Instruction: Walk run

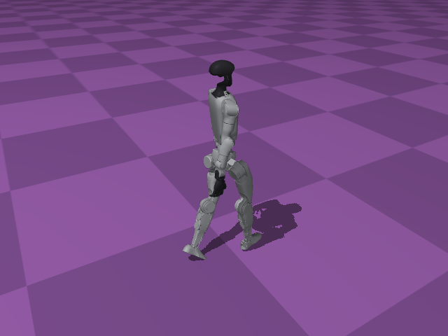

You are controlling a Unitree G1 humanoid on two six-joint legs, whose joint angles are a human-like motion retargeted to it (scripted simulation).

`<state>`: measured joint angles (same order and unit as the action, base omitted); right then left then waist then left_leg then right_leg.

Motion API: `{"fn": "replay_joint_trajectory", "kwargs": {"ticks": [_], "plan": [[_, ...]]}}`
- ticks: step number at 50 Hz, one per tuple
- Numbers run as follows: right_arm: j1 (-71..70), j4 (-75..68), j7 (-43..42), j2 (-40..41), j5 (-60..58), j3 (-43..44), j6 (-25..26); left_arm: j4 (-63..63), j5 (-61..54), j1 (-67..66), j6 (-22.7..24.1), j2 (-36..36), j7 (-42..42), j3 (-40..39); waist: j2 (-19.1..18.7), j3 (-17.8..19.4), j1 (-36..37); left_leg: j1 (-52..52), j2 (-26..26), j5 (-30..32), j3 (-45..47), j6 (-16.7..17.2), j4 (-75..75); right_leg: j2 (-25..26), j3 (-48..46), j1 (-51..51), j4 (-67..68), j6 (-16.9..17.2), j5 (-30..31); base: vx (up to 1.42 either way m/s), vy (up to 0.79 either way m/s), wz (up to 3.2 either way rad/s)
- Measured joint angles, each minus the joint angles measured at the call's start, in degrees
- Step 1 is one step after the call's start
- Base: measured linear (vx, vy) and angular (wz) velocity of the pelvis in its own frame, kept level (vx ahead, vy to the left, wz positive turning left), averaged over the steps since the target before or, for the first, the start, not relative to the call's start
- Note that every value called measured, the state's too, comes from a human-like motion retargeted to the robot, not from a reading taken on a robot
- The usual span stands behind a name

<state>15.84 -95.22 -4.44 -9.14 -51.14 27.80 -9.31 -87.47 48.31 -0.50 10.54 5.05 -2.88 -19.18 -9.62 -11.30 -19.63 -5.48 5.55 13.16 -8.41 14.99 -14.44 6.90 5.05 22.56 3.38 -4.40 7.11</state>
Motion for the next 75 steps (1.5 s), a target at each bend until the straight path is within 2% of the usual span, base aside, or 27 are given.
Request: {"fn": "replay_joint_trajectory", "kwargs": {"ticks": [3,5,7,8,10,13,19,23,25,27,30,33,35,38,40,43,45,48,50,55,60,62,65,67,72,73,75], "plan": [[-5.32,0.28,0.67,-1.55,0.95,-0.35,-0.10,-2.38,-0.13,-2.23,-0.52,0.28,0.99,0.11,0.76,-0.13,-0.82,6.83,5.11,10.11,11.87,0.01,-12.58,-6.51,0.53,-0.54,4.99,0.61,-5.57,0.80,0.57,0.59],[-8.08,1.19,1.27,-1.45,1.02,-1.09,-0.93,-3.18,1.17,-3.99,-1.68,0.60,1.83,-0.02,2.11,-0.25,-2.67,11.25,5.62,15.01,14.51,0.01,-21.82,-8.51,-1.29,-1.98,6.89,-0.51,-8.10,0.58,-0.09,0.93],[-10.17,2.85,2.98,-0.96,0.85,-2.33,-1.67,-3.28,3.04,-6.54,-3.19,0.24,1.57,-1.11,3.57,-0.77,-2.37,15.30,5.75,10.19,10.14,0.01,-27.59,-7.81,-1.82,-5.18,6.72,-2.81,-9.93,0.85,-0.83,0.40],[-10.94,3.96,3.99,-0.56,0.57,-2.73,-1.80,-3.34,3.90,-8.00,-3.61,-0.18,1.04,-1.90,4.76,-1.47,-2.17,17.62,3.85,6.69,10.66,0.01,-29.30,-7.49,-2.41,-6.57,5.82,-4.27,-9.97,0.88,-0.98,0.12],[-12.32,6.68,5.86,0.74,-0.46,-3.35,-2.18,-3.49,4.10,-10.90,-3.44,-0.13,0.52,-3.33,6.24,-1.82,0.37,22.13,-5.11,-1.62,16.42,-0.38,-33.01,-3.68,-2.19,-10.12,3.10,-7.60,-9.45,0.59,-0.75,-0.42],[-15.15,11.27,7.86,0.67,-1.10,-5.01,-4.80,-3.84,2.10,-14.15,-2.21,-0.55,1.43,-5.13,7.70,-1.32,3.31,29.28,-8.20,-9.24,19.83,-8.88,-30.28,-2.75,-1.01,-13.48,1.96,-8.22,-9.92,0.77,-0.26,-0.44],[-21.15,19.20,12.15,-1.05,-0.59,-7.37,-10.24,-6.31,0.53,-19.55,-2.64,-1.21,1.12,-9.72,8.42,0.23,6.46,36.84,-10.35,-12.33,21.09,-17.58,-7.37,0.00,-0.26,-19.87,0.10,-9.55,-11.61,0.63,-0.12,-0.23],[-23.69,23.01,13.01,-1.79,0.44,-7.41,-12.41,-8.35,1.24,-22.23,-3.60,-1.46,1.65,-11.06,10.34,0.81,9.48,39.18,-7.54,-16.83,18.31,-19.40,6.92,-0.54,2.78,-24.12,-0.32,-9.26,-11.84,0.70,-0.03,-0.61],[-24.17,24.30,12.93,-1.90,1.23,-7.51,-13.40,-8.96,2.34,-23.17,-3.98,-1.47,1.82,-11.28,11.24,0.92,9.90,39.29,-7.43,-18.56,20.38,-19.80,11.03,-1.24,3.21,-26.03,-0.22,-8.51,-11.20,0.75,0.00,-0.34],[-24.07,24.75,12.55,-1.82,1.91,-7.69,-14.14,-9.13,4.14,-23.81,-4.47,-1.48,1.77,-11.73,11.39,1.00,10.80,38.66,-7.81,-20.14,21.55,-18.05,10.49,-1.04,3.69,-27.79,0.40,-7.69,-9.59,0.71,0.03,-0.43],[-22.78,24.07,11.94,-1.65,1.90,-7.40,-14.77,-8.99,6.18,-24.52,-5.04,-1.54,1.31,-12.35,11.42,-0.09,12.73,37.13,-9.13,-20.98,25.83,-17.66,7.21,-1.00,4.13,-29.51,1.90,-6.09,-5.16,0.88,0.08,-0.56],[-19.84,21.69,11.27,-1.30,-0.58,-7.10,-14.15,-9.36,5.04,-24.55,-5.31,-1.25,2.15,-12.29,10.89,-1.77,14.17,34.80,-7.19,-15.12,21.76,-16.77,7.71,-1.10,3.70,-30.39,5.35,-3.45,3.86,1.11,0.16,-0.57],[-17.76,19.14,9.43,-0.61,-3.25,-7.30,-12.77,-9.88,2.97,-23.43,-5.60,-0.88,3.31,-12.21,10.64,-2.80,13.68,34.16,-7.31,-14.23,20.20,-16.19,5.69,-1.87,2.95,-29.51,9.82,-0.53,12.17,0.97,0.15,-0.36],[-15.51,13.50,4.76,0.27,-4.50,-7.91,-9.61,-9.86,-0.21,-18.83,-5.93,0.68,4.31,-9.62,8.90,-1.82,13.23,30.29,-7.61,-16.02,18.23,-18.80,4.63,-1.93,-1.32,-25.49,21.98,2.62,21.97,0.82,0.12,-0.07],[-13.80,9.78,3.37,0.43,-5.18,-8.15,-7.87,-8.96,-1.56,-15.23,-6.06,1.63,3.31,-7.76,9.00,-0.95,13.52,25.77,-6.92,-17.30,20.15,-20.70,5.91,-3.73,-5.00,-21.62,32.90,3.58,22.89,0.77,0.07,-0.10],[-11.40,6.33,3.46,1.18,-7.68,-7.23,-4.69,-6.36,-2.15,-7.97,-5.48,3.36,2.20,-6.49,6.85,-0.82,13.25,23.67,-7.96,-19.19,18.68,-21.65,5.94,-0.12,-4.40,-15.31,35.52,2.46,15.77,0.85,0.05,0.10],[-9.19,5.15,2.54,1.79,-9.47,-6.06,-3.11,-3.46,-1.95,-3.69,-4.11,3.83,2.12,-6.46,5.94,-0.17,10.52,21.49,-7.16,-19.95,17.63,-22.19,6.62,1.69,-3.68,-11.33,36.03,4.89,10.08,0.61,0.03,1.05],[-5.42,3.87,0.82,2.63,-9.35,-5.39,-1.89,1.59,-3.33,1.73,-1.09,3.91,2.01,-6.05,5.14,0.90,6.18,18.12,-5.71,-21.22,15.64,-22.45,7.48,1.32,-3.20,-6.44,31.42,7.57,0.30,0.65,-0.02,1.12],[-2.84,3.23,0.41,3.24,-8.61,-5.02,-0.94,4.59,-4.93,4.77,0.95,4.06,1.97,-5.72,5.61,1.44,4.35,15.52,-4.15,-22.15,15.17,-22.60,8.20,-1.26,-4.03,-4.34,24.66,9.47,-1.93,0.63,-0.08,0.65],[0.93,0.23,0.33,4.37,-6.46,-3.27,1.16,9.91,-9.07,10.18,4.83,5.19,1.87,-5.03,8.27,3.25,2.20,7.90,-0.06,-24.64,15.53,-22.18,10.08,-7.14,-5.73,-0.69,7.68,8.76,-3.77,0.67,-0.16,0.24],[2.48,-1.58,0.76,4.13,-5.80,-1.54,2.93,12.28,-9.97,10.45,7.84,4.67,0.13,-4.74,6.31,3.78,-0.02,2.91,-0.83,-26.85,16.33,-20.77,10.39,-6.63,-4.06,3.67,-4.99,7.21,-9.56,0.69,-0.20,0.21],[2.84,-1.36,0.73,4.07,-5.42,-1.03,3.12,11.38,-9.43,9.51,8.22,4.10,-0.49,-4.51,5.13,3.88,-0.47,1.68,-1.67,-26.74,16.41,-19.52,9.50,-7.04,-7.40,3.34,-6.92,6.73,-10.98,0.75,-0.29,0.16],[3.03,-0.68,0.73,4.06,-4.85,-0.13,3.11,8.30,-7.48,7.21,7.97,3.46,-0.39,-4.05,3.72,3.44,-1.59,0.36,-2.81,-23.73,15.49,-16.12,7.25,-6.44,-9.42,2.06,-4.69,2.52,-12.50,0.82,-0.35,0.44],[2.92,-0.38,0.92,3.85,-4.64,0.34,3.05,5.49,-5.14,4.67,6.74,3.12,-0.46,-3.73,2.91,2.70,-2.79,-0.22,-3.63,-18.56,14.28,-13.13,4.99,-6.08,-10.94,1.01,-4.55,1.31,-9.34,0.83,-0.39,0.46],[-0.70,-0.77,2.06,2.42,-3.51,-0.11,2.97,-1.39,0.65,-4.06,2.02,1.69,-2.13,-3.69,4.32,0.41,-1.65,1.48,-4.26,4.59,16.76,-5.15,-7.49,-6.77,-8.63,-3.26,-1.25,1.68,-6.52,0.89,-0.45,-0.22],[-2.31,-0.68,2.52,2.06,-3.41,-0.74,2.76,-2.94,0.67,-5.59,1.43,1.59,-2.41,-3.94,5.17,0.43,-1.56,3.00,-4.22,8.16,18.06,-4.12,-12.31,-6.76,-7.37,-4.34,-0.62,0.49,-6.37,0.87,-0.45,-0.47],[-5.77,0.10,3.38,1.54,-3.16,-2.43,2.03,-6.17,0.28,-8.17,0.97,1.82,-2.01,-4.44,6.62,0.36,-1.49,6.76,-4.48,15.08,20.13,-4.34,-21.83,-6.56,-5.17,-6.67,-0.14,-2.36,-5.88,0.75,-0.37,-0.41]]}}
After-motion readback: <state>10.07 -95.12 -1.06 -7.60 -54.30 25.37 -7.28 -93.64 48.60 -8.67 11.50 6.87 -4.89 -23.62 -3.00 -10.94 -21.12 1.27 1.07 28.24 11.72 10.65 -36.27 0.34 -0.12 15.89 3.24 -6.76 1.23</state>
